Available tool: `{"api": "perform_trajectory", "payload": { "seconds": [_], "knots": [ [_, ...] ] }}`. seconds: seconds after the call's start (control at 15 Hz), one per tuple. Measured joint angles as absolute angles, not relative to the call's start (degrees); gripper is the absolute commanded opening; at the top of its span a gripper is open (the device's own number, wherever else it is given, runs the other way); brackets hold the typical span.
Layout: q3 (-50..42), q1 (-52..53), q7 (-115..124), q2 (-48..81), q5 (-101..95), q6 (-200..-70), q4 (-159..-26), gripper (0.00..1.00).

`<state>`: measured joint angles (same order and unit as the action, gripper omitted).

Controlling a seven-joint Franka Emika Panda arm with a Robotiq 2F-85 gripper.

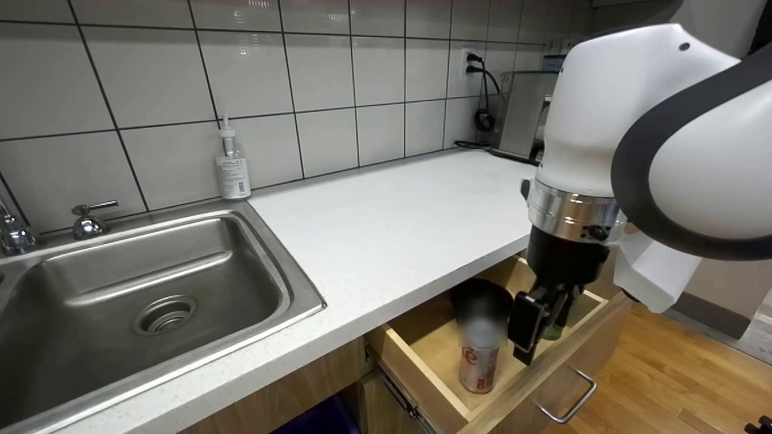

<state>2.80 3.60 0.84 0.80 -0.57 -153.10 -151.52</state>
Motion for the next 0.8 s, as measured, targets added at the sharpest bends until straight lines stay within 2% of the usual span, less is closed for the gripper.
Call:
{"api": "perform_trajectory", "payload": {
  "seconds": [0.8],
  "knots": [
    [2.2, 3.6, 0.8, 0.1, 1.5, -145.6, -153.6, 1.0]
  ]
}}
